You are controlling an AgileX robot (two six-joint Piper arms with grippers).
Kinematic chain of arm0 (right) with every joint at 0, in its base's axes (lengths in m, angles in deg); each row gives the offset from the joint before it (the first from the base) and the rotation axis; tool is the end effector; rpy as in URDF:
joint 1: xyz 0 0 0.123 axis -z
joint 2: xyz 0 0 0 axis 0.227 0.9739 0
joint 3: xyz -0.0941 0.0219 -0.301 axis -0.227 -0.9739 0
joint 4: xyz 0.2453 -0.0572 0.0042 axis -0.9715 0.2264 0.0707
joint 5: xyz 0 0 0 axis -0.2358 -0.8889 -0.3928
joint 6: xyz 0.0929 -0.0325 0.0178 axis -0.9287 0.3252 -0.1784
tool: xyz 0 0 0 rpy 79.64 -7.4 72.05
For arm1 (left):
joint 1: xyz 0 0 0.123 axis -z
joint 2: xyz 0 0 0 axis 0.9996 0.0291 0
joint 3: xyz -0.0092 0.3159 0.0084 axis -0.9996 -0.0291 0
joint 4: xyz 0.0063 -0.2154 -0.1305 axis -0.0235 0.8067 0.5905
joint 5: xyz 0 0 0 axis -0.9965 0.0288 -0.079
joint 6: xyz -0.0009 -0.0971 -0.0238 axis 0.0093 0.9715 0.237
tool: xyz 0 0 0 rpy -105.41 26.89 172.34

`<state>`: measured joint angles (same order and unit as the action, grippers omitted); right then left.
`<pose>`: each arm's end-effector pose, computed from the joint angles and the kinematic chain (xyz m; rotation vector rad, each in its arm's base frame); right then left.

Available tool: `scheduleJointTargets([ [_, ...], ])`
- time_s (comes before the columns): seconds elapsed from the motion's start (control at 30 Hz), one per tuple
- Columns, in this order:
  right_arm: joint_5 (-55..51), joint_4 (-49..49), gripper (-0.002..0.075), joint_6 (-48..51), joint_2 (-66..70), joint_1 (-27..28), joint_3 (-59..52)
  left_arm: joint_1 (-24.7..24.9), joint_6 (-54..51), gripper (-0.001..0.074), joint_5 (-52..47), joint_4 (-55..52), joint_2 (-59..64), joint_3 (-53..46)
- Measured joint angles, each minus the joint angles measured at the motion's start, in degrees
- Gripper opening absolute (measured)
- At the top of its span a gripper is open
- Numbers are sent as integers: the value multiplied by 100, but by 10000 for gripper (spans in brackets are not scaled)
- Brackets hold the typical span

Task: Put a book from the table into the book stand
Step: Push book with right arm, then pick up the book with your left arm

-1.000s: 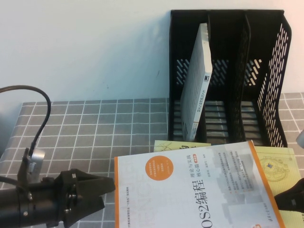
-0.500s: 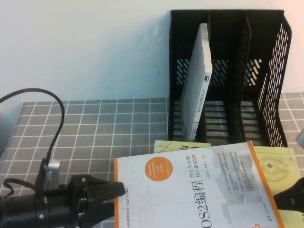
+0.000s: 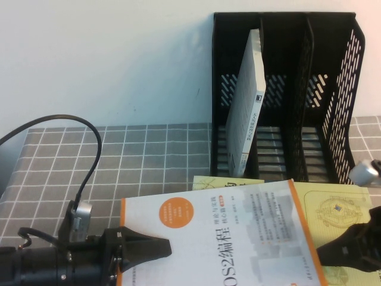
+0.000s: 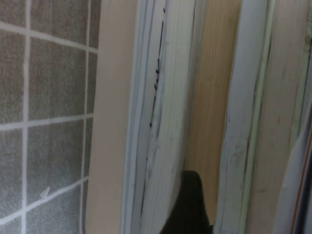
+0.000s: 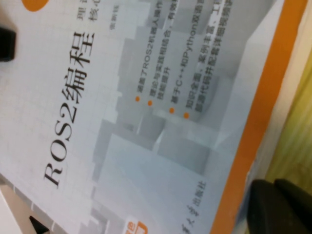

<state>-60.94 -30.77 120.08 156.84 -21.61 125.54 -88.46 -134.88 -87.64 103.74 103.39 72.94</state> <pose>0.2100 0.0895 0.2357 -0.4182 2.6080 0.8636 0.2296 -0.0893 0.1733 -0.3178 2.3929 -1.6748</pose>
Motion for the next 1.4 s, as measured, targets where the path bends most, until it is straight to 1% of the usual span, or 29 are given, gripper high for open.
scheduleJointTargets([
  [0.1, 104, -227, -3, 198, 144, -216, 20, 0, 0, 510, 0, 0, 0, 0],
  [0.2, 203, -270, -3, 254, 208, -318, 45, 0, 25, 509, 0, 0, 0, 0],
  [0.3, 228, -270, -3, 309, 222, -318, 45, 0, 148, 478, 0, 0, 0, 0],
  [0.4, 241, -202, -3, 434, 222, -328, 45, 0, 292, 393, -24, 11, 0, 0],
  [0.47, 253, -141, -3, 456, 222, -340, 45, 0, 332, 307, -129, 8, 0, 0],
  [0.5, 264, -92, -3, 456, 222, -353, 45, 0, 337, 291, -164, 8, 0, 0],
  [0.7, 285, 6, -2, 478, 222, -378, 79, -23, 398, 291, -165, 8, -12, 0],
  [0.87, 309, 42, -2, 506, 222, -382, 90, -184, 477, 289, -103, -28, -197, 0],
  [1.03, 309, 45, -2, 516, 222, -382, 90, -260, 696, 288, 89, -53, -657, 0],
  [1.23, 332, 45, -2, 516, 222, -391, 90, -260, 987, 289, 99, -137, -1412, 0],
  [1.33, 348, 86, -2, 498, 131, -405, 135, -260, 1105, 290, 99, -159, -1591, 0],
  [1.4, 625, 240, -2, 424, 11, -429, 212, -260, 1164, 290, 99, -185, -1630, 0],
])
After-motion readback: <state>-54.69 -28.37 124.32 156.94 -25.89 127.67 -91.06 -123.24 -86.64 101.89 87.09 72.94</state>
